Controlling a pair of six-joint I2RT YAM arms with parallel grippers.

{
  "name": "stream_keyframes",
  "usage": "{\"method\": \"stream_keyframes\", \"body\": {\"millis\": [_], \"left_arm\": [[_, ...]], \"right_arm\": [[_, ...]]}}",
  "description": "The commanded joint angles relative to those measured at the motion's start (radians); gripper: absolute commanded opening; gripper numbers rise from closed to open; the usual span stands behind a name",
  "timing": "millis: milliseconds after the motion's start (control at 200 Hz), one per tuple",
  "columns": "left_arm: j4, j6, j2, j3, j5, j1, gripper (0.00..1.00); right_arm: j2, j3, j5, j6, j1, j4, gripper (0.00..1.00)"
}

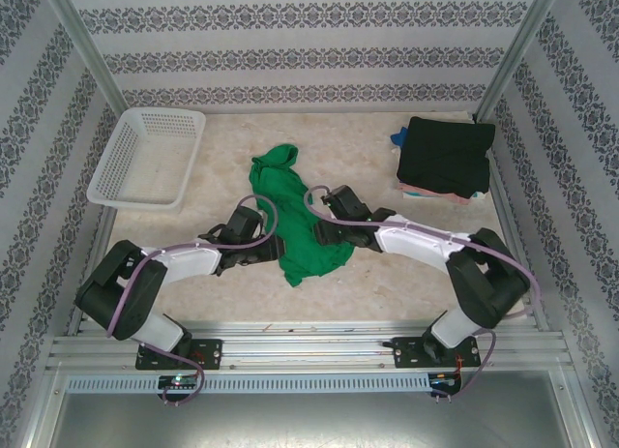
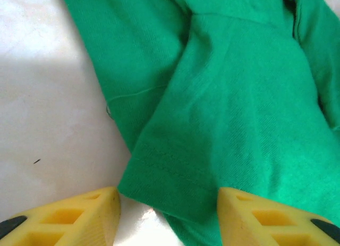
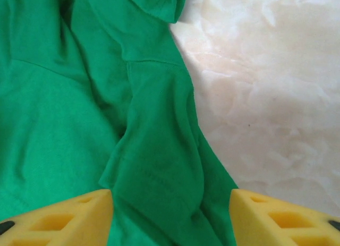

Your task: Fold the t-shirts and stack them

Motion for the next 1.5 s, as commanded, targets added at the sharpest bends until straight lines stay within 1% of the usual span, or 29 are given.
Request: {"method": "stream_keyframes", "body": {"millis": [0,80,175,195,260,315,360,405,430,500,664,754,809,879,969,1049,1144,1254,1279,1334,1364,1394,1454,1494], "left_arm": [[0.136,-0.030,0.038,-0.009,0.060,-0.006,0.52],[0.157,-0.028,0.064,0.000,0.063,-0.004,0.50],[0.155,-0.023,0.103,0.029,0.083,0.004,0.37],[0.151,-0.022,0.107,0.033,0.085,0.006,0.34],[0.155,-0.014,0.105,0.035,0.081,0.009,0.25],[0.152,-0.015,0.092,0.030,0.071,0.021,0.14],[0.151,-0.016,0.079,0.026,0.083,0.039,0.08],[0.142,-0.014,0.058,0.022,0.094,0.058,0.03],[0.131,-0.011,0.042,0.022,0.098,0.069,0.00],[0.077,0.011,-0.014,0.030,0.091,0.095,0.00],[-0.101,0.078,-0.139,0.068,0.007,0.129,0.00],[-0.152,0.108,-0.182,0.084,-0.003,0.179,0.00],[-0.172,0.139,-0.179,0.105,-0.019,0.217,0.00],[-0.229,0.186,-0.132,0.171,-0.032,0.274,0.00],[-0.275,0.246,-0.030,0.294,-0.043,0.327,0.00],[-0.322,0.299,0.070,0.438,-0.047,0.346,0.00],[-0.387,0.344,0.184,0.624,-0.083,0.350,0.00],[-0.420,0.357,0.301,0.786,-0.097,0.365,0.00],[-0.438,0.354,0.322,0.824,-0.099,0.366,0.05],[-0.485,0.355,0.358,0.892,-0.083,0.368,0.07],[-0.490,0.353,0.360,0.905,-0.065,0.367,0.15],[-0.485,0.346,0.350,0.897,-0.052,0.365,0.25],[-0.449,0.335,0.298,0.843,-0.032,0.360,0.34],[-0.434,0.329,0.248,0.794,-0.040,0.352,0.45]], "right_arm": [[0.057,0.045,0.008,-0.035,0.008,-0.011,0.57],[0.088,0.055,0.010,-0.035,0.007,-0.004,0.57],[0.124,0.080,0.033,-0.038,0.005,-0.027,0.50],[0.129,0.089,0.038,-0.039,0.006,-0.034,0.47],[0.138,0.102,0.060,-0.038,0.004,-0.045,0.33],[0.140,0.106,0.085,-0.032,-0.003,-0.048,0.24],[0.139,0.110,0.091,-0.028,-0.017,-0.056,0.16],[0.131,0.111,0.088,-0.025,-0.034,-0.061,0.09],[0.125,0.111,0.089,-0.024,-0.040,-0.064,0.07],[0.085,0.110,0.085,-0.023,-0.072,-0.079,0.00],[-0.046,0.094,0.049,-0.028,-0.141,-0.104,0.00],[-0.130,0.069,0.056,-0.007,-0.167,-0.106,0.00],[-0.163,0.044,0.058,0.012,-0.182,-0.087,0.00],[-0.177,0.005,0.069,0.030,-0.202,-0.061,0.00],[-0.167,-0.013,0.071,0.045,-0.234,-0.057,0.00],[-0.164,-0.005,0.092,0.037,-0.254,-0.064,0.00],[-0.160,0.025,0.089,0.018,-0.269,-0.082,0.00],[-0.153,0.043,0.126,-0.014,-0.274,-0.099,0.00],[-0.150,0.046,0.136,-0.016,-0.278,-0.107,0.00],[-0.148,0.050,0.140,-0.019,-0.288,-0.131,0.00],[-0.153,0.047,0.136,-0.020,-0.289,-0.138,0.00],[-0.162,0.035,0.133,-0.020,-0.290,-0.137,0.00],[-0.183,0.007,0.112,-0.021,-0.291,-0.129,0.00],[-0.196,-0.013,0.106,-0.017,-0.291,-0.129,0.00]]}}
